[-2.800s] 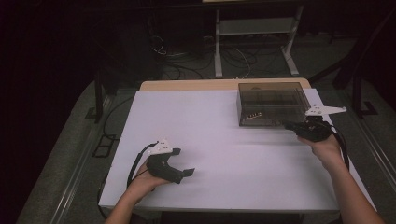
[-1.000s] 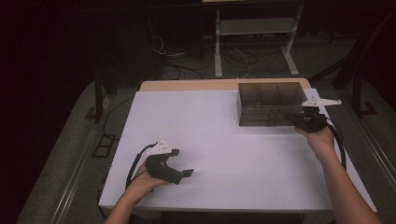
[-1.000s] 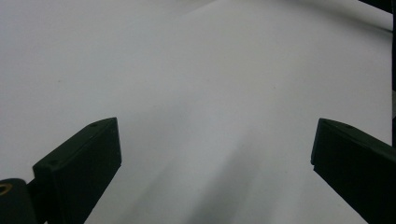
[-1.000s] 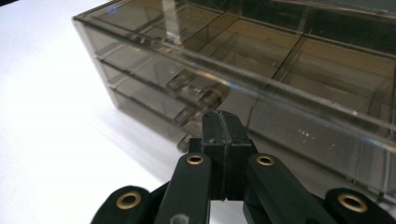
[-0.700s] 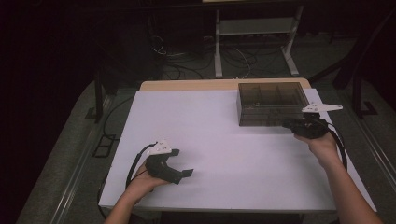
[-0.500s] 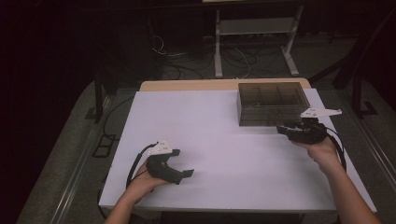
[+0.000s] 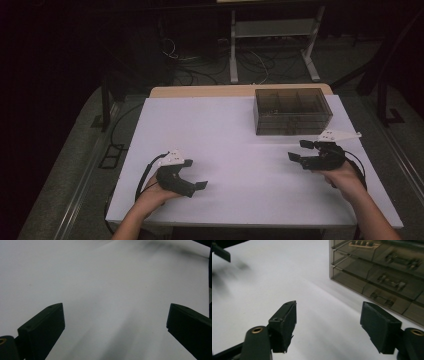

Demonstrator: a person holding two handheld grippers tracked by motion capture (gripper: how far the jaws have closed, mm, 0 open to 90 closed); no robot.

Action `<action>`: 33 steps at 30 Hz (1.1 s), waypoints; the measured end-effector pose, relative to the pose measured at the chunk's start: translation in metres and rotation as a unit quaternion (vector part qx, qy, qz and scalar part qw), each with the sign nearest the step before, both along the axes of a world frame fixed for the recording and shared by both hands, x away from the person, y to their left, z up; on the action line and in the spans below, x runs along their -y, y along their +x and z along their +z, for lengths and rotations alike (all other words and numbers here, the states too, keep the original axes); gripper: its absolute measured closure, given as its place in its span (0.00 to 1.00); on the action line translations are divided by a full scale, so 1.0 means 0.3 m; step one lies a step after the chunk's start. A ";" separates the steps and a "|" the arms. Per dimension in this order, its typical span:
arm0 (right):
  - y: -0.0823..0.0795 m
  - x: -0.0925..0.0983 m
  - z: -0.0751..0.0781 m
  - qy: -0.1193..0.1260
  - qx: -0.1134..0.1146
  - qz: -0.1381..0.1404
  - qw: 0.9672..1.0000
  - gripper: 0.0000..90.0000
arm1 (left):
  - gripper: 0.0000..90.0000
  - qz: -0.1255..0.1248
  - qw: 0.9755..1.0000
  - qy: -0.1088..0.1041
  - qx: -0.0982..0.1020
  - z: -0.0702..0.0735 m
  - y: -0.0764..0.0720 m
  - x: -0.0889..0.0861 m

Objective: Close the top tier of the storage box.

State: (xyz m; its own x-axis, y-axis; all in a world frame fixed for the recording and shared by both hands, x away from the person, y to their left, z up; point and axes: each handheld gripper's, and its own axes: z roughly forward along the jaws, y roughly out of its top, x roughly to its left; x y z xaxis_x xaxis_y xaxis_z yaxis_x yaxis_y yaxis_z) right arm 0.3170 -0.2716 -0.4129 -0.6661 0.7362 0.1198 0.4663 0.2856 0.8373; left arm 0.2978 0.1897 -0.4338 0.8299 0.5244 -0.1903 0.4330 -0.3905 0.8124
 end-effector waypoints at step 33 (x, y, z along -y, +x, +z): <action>-0.150 0.011 -0.089 -0.015 0.006 0.022 1.000 0.13 | 0.01 -0.003 1.000 0.001 0.005 0.001 -0.004 0.004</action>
